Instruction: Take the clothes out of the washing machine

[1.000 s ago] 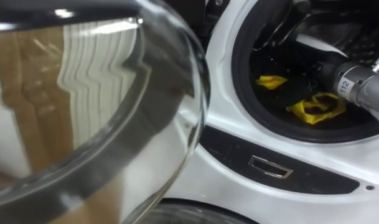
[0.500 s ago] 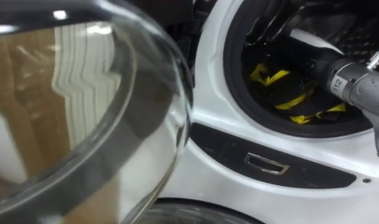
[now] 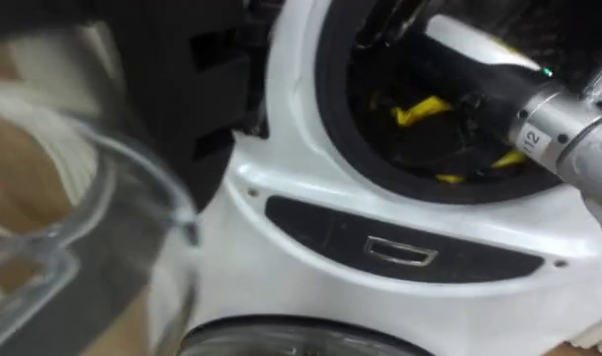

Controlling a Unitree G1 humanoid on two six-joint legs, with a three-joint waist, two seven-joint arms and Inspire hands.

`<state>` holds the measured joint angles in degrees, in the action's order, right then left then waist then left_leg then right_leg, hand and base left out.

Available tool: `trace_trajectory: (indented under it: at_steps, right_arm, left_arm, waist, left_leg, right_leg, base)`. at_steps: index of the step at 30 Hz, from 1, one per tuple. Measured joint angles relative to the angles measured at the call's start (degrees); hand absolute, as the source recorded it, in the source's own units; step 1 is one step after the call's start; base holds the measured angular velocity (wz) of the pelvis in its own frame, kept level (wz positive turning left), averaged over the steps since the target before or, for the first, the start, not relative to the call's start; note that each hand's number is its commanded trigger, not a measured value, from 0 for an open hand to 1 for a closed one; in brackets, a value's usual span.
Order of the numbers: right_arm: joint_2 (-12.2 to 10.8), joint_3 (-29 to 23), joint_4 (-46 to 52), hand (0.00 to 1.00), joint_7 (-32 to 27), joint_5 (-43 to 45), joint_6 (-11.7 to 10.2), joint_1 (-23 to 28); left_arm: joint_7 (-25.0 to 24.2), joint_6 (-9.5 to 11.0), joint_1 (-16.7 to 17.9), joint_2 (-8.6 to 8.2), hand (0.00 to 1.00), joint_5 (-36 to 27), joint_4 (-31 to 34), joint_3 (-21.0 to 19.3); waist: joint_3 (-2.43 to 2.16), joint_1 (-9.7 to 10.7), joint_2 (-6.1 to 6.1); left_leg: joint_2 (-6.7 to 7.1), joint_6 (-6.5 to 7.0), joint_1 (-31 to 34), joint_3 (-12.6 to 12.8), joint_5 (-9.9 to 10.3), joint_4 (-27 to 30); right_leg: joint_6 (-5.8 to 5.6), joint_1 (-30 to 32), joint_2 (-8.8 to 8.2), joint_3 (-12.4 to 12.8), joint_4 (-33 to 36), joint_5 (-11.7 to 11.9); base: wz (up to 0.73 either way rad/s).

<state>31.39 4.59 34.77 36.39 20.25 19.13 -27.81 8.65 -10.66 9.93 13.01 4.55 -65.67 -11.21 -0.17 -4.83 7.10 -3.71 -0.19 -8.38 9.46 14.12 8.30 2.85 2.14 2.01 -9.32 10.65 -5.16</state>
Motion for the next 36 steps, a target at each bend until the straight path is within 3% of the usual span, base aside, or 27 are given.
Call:
trace_trajectory:
  at_steps: [6, 10, 19, 23, 29, 33, 36]
  right_arm:
    - [0.02, -6.49, 5.10, 1.00, -0.02, -8.43, -4.25, 0.05]
    - [0.00, -8.68, 6.61, 1.00, -0.92, -11.80, -5.62, 1.03]
    - [0.02, -14.17, 9.11, 1.00, -5.17, -22.62, -11.17, 5.20]
    - [0.03, -15.68, 9.11, 1.00, -9.00, -26.33, -13.98, 9.02]
    - [0.05, -23.98, 8.66, 1.00, -15.44, -26.72, -17.36, 16.46]
    - [0.02, -27.55, 7.74, 1.00, -18.62, -26.77, -18.42, 22.57]
    - [0.03, -29.32, 7.63, 1.00, -21.79, -26.71, -18.77, 23.99]
  left_arm:
    - [-0.10, 2.20, 1.88, -1.13, 0.00, 0.01, -1.42, -1.19]
    - [-0.15, 3.37, 2.16, -1.24, 0.00, -0.05, -3.11, -1.37]
    - [-0.43, 6.08, 5.25, -1.43, 0.00, -1.73, -5.24, -2.18]
    - [-0.33, 7.78, 5.40, -1.33, 0.00, -1.69, -4.87, -2.22]
    - [-0.37, 9.78, 5.50, -1.31, 0.00, -1.56, -4.86, -4.44]
    - [-0.33, 9.82, 5.97, -1.31, 0.00, -1.56, -4.86, -4.49]
    - [-0.30, 10.03, 6.39, -1.33, 0.00, -1.54, -4.92, -4.50]
  waist:
    - [-0.17, 2.81, -0.56]
    - [-0.11, 3.00, -0.65]
    - [-0.17, 4.25, -0.56]
    - [-0.21, 5.19, -0.52]
    - [-0.35, 6.65, -0.46]
    - [-0.34, 7.83, -1.21]
    - [-0.53, 9.23, -2.30]
  left_leg:
    - [-0.16, -0.01, -0.41, 1.39, 0.01, 0.03]
    - [-0.37, -0.13, -0.74, 2.10, 0.08, -0.07]
    - [-0.70, -0.50, -1.20, 2.52, 0.32, -0.01]
    - [-0.69, -0.51, -1.01, 2.60, 0.50, 0.01]
    - [-0.90, -0.67, -1.32, 3.23, 0.65, -0.07]
    - [-1.45, -0.79, -1.92, 4.80, 0.94, -0.10]
    - [-1.53, -1.05, -2.31, 6.36, 1.53, 0.06]
  right_leg:
    - [0.20, 0.00, 0.25, 1.17, 0.09, 0.33]
    - [0.38, 0.00, 0.52, 1.52, 0.03, 0.82]
    - [0.61, -0.23, 1.01, 2.12, -0.03, 0.93]
    - [0.59, -0.11, 0.97, 2.11, -0.09, 0.94]
    - [0.60, -0.14, 1.29, 2.52, -0.07, 0.94]
    - [0.68, -0.09, 1.86, 4.11, 0.03, 1.11]
    - [0.89, -0.02, 2.52, 5.37, 0.13, 1.25]
  base:
    - [-0.07]
    - [-0.10]
    - [-0.03]
    - [0.00]
    - [-0.05]
    - [-0.17]
    - [-0.27]
